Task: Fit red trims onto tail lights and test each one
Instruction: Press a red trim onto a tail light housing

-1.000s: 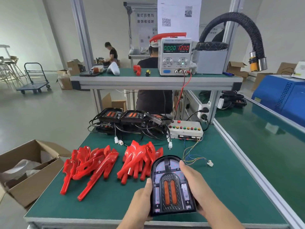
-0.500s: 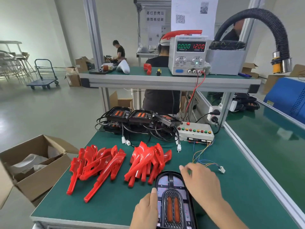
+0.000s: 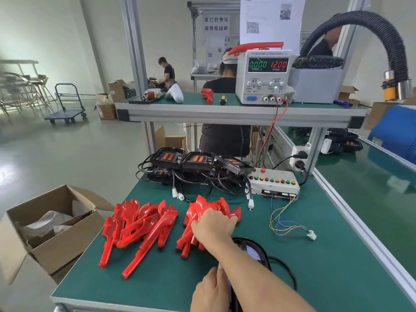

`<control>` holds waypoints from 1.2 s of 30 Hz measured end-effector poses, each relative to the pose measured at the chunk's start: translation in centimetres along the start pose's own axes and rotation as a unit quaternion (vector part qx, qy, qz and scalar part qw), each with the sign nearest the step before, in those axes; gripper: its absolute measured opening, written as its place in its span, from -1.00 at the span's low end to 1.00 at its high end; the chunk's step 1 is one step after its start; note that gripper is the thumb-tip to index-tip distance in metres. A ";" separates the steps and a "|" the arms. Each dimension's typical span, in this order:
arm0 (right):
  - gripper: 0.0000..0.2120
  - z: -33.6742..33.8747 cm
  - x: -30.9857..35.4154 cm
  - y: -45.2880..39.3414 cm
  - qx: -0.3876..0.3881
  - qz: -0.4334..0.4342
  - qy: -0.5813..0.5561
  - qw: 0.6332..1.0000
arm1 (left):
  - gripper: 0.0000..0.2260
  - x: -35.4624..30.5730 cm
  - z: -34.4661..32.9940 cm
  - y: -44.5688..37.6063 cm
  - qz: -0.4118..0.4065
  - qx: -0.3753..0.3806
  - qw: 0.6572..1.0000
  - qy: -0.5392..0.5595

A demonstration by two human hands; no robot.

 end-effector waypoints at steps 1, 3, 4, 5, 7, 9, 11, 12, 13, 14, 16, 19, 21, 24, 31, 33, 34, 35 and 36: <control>-0.75 -0.1 -0.1 -0.1 0.001 -0.011 -0.005 1.000 | -0.54 -1.1 1.1 0.5 -0.055 -0.038 0.997 0.025; -0.78 0.1 -0.3 -0.2 -0.003 -0.025 -0.018 1.000 | -0.49 -1.6 0.6 1.1 -0.044 0.010 0.994 0.102; -0.79 0.4 -0.4 -0.1 -0.001 -0.027 -0.029 0.999 | -0.42 -1.7 1.3 1.3 -0.034 0.004 0.993 0.110; -0.79 0.8 -0.4 0.2 0.000 -0.025 -0.041 0.999 | -0.42 -1.4 1.9 1.5 -0.030 -0.038 0.994 0.093; -0.72 2.5 -0.8 0.9 0.002 -0.013 -0.064 0.998 | -0.62 -0.5 0.4 0.8 -0.025 0.010 0.994 0.107; -0.65 5.2 -2.3 2.2 0.001 0.011 -0.092 0.996 | -0.63 -0.5 -0.1 1.1 -0.034 0.019 0.997 0.069; -0.66 7.9 -5.2 3.8 0.005 0.050 -0.109 0.993 | -0.57 -0.2 -1.3 1.3 -0.005 0.040 0.984 0.175; -0.62 9.0 -7.3 4.6 0.006 0.060 -0.100 0.993 | -0.59 0.8 -1.8 1.3 0.039 0.047 0.969 0.240; -0.59 9.8 -9.7 5.5 0.008 0.056 -0.088 0.995 | -0.62 1.1 -2.4 1.3 0.064 0.060 0.958 0.274; -0.58 10.1 -12.1 6.4 0.017 0.048 -0.074 0.996 | -0.65 1.5 -2.7 1.5 0.075 0.039 0.945 0.316; -0.58 9.6 -15.6 8.0 0.044 0.037 -0.039 0.998 | -0.64 1.5 -2.7 1.8 0.092 0.032 0.912 0.398; -0.60 7.6 -17.7 9.5 0.050 0.041 0.003 0.998 | -0.62 1.3 -2.4 1.9 0.109 0.016 0.883 0.456; -0.61 6.5 -17.7 10.0 0.028 0.049 0.002 0.998 | -0.63 0.9 -2.5 1.9 0.104 0.011 0.880 0.464; -0.61 5.6 -16.4 10.3 -0.008 0.075 0.023 0.997 | -0.62 0.3 -2.9 1.9 0.093 0.003 0.874 0.476; -0.58 5.5 -15.3 10.6 -0.083 0.109 0.070 0.988 | -0.59 0.0 -2.7 2.1 0.085 -0.005 0.880 0.467; -0.59 5.4 -15.0 11.2 -0.105 0.117 0.087 0.984 | -0.59 0.0 -2.6 2.2 0.082 -0.009 0.880 0.468; -0.61 5.4 -15.0 11.4 -0.115 0.118 0.096 0.982 | -0.59 -0.1 -2.7 2.2 0.079 -0.011 0.882 0.464; -0.64 5.4 -14.8 11.7 -0.126 0.121 0.111 0.978 | -0.59 -0.1 -2.6 2.3 0.078 -0.015 0.885 0.459; -0.66 5.3 -14.6 11.9 -0.141 0.132 0.130 0.973 | -0.60 -0.1 -2.6 2.3 0.078 -0.018 0.887 0.456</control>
Point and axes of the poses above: each hand's wrist, its own y-axis away from the middle knuckle, its own z-axis out of the back of the hand, x = y × z, the point moved 9 cm from there along -y, towards the middle knuckle, and after that the axes turned 3 degrees about y, right-handed, at the moved point
